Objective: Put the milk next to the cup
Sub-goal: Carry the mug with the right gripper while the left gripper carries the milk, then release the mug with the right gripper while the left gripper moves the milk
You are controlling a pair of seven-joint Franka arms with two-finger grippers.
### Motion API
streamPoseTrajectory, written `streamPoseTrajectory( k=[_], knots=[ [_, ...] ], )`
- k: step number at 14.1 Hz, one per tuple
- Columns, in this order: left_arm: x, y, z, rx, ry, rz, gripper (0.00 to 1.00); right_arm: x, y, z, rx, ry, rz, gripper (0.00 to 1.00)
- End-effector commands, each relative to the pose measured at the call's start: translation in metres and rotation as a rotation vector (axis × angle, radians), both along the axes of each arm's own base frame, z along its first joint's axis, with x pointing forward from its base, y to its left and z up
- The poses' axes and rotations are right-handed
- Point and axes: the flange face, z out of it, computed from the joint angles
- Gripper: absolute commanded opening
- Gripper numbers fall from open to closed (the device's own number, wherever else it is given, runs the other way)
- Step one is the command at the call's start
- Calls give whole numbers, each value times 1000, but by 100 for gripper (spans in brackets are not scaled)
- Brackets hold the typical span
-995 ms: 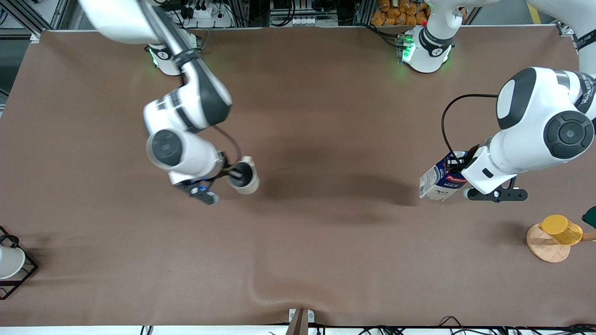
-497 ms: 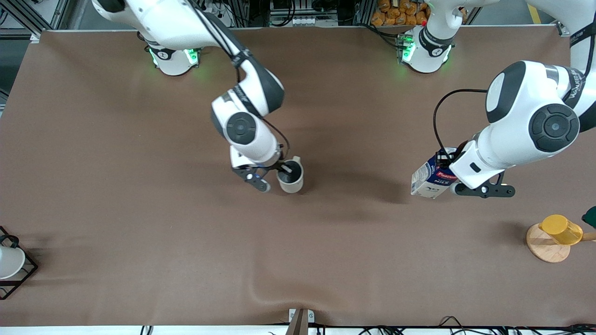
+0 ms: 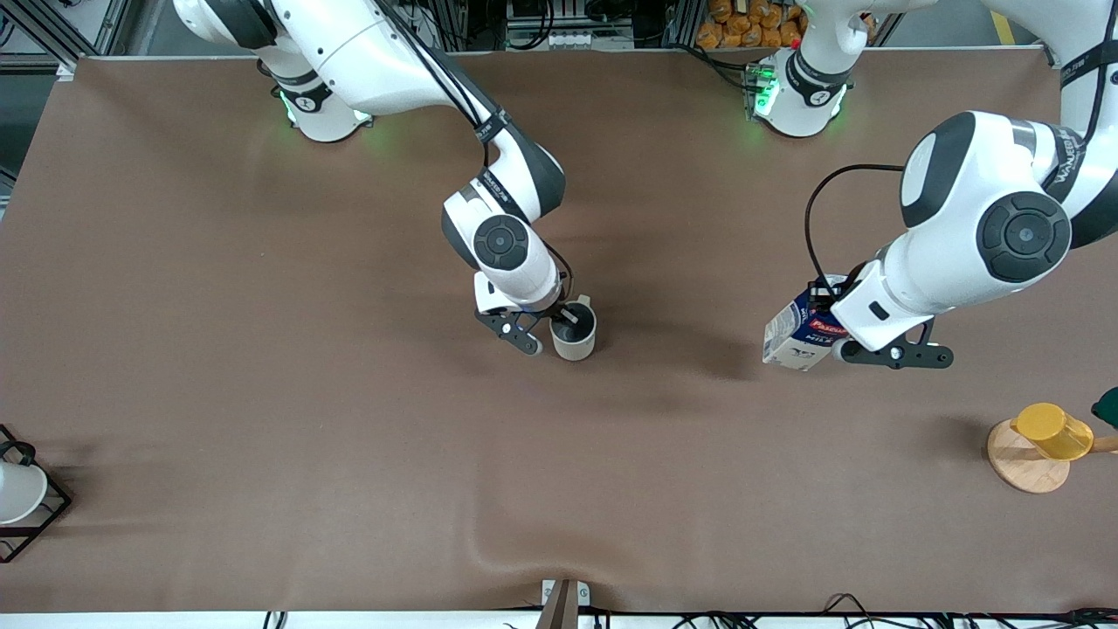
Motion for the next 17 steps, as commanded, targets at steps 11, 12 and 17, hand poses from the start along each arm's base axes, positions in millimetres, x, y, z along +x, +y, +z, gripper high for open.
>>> streamPoseTrajectory(
  k=[11, 12, 17],
  knots=[
    [-51, -113, 4, 41, 47, 47, 17, 95, -131, 166, 28, 101, 71, 100],
    [-58, -128, 3, 49, 48, 69, 17, 105, -161, 172, 23, 101, 98, 100],
    [-95, -208, -7, 78, 59, 165, 18, 112, -256, 164, -155, 105, 350, 100]
  ],
)
